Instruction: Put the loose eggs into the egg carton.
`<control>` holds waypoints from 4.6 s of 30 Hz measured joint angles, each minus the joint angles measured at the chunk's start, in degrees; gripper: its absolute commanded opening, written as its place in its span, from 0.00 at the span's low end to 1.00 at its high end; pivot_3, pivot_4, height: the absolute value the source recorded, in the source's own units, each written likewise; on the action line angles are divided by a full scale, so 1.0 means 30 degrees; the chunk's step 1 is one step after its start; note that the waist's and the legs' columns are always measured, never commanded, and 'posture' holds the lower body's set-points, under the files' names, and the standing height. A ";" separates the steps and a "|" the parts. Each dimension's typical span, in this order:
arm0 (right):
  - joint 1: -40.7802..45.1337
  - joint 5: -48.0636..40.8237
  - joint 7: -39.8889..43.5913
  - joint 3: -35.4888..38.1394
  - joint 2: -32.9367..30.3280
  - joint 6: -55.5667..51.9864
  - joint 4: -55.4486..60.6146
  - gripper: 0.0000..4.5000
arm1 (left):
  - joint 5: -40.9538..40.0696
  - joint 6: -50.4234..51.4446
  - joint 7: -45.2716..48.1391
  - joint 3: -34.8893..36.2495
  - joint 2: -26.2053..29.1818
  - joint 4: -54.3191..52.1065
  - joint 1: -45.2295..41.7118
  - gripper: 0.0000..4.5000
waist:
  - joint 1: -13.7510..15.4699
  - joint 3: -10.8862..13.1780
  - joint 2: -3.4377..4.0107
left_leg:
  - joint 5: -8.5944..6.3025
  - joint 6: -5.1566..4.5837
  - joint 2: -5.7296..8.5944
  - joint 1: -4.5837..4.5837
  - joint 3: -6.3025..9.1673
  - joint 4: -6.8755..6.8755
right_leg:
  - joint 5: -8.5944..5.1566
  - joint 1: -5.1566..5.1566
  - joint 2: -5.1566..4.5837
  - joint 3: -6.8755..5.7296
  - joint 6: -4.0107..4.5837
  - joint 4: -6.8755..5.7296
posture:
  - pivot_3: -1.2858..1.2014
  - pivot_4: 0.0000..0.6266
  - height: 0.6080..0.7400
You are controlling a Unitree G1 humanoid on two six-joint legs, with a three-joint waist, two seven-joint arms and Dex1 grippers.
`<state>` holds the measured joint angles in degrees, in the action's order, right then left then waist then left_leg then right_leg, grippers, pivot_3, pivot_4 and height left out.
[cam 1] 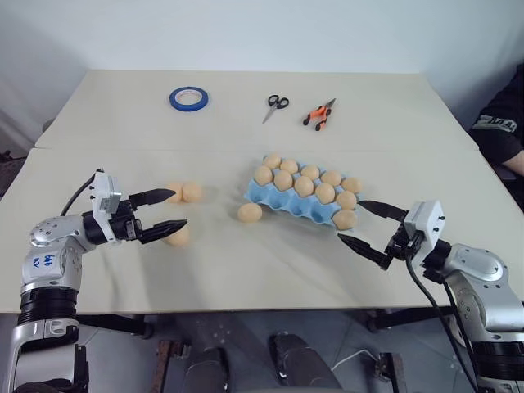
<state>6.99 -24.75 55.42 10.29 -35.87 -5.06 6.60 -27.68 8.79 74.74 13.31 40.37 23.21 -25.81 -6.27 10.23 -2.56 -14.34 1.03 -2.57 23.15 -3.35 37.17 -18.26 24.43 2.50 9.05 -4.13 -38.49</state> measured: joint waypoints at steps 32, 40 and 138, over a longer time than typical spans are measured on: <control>0.0605 -0.0001 0.0251 -0.0014 -0.0141 0.0125 -0.0697 1.00 | -0.1282 0.4328 -0.7411 0.5517 -0.0297 -1.1772 1.1058 0.99 | -0.0028 0.0007 0.0010 | -0.0021 0.0005 -0.0017 0.0008 0.0073 -0.0050 | -0.0019 -0.0052 -0.0044 -0.0037 0.0022 0.0143 | 0.52 0.24 1.00; 0.1260 0.0092 0.0440 -0.0290 -0.0139 0.0158 -0.1025 1.00 | -0.0695 0.3845 -0.9576 0.4333 -0.1424 -1.2160 1.0158 0.99 | 0.0035 0.0014 0.0020 | -0.0001 -0.0028 -0.0010 -0.0041 0.0087 -0.0027 | -0.0055 -0.0190 -0.0050 -0.0052 0.0085 0.0292 | 0.52 0.24 1.00; -0.5045 -0.0131 -0.3917 0.2168 -0.0218 0.0420 0.3826 1.00 | 0.7895 -0.6201 -0.6948 -0.7589 -1.5077 1.2851 -1.2490 0.99 | 0.0601 0.0049 0.0013 | -0.0190 -0.0189 0.0311 -0.0029 0.0122 -0.0022 | -0.0151 -0.0268 -0.0198 -0.0015 -0.0319 0.0310 | 0.52 0.24 1.00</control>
<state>-8.14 -25.15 43.67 16.79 -36.53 -3.80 18.08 -3.99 -9.81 53.90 -9.46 -4.86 61.76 -63.28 -4.47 10.38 -2.52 -14.90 0.46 -1.64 23.06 -2.99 37.10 -18.71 23.62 1.91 9.01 -5.09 -37.56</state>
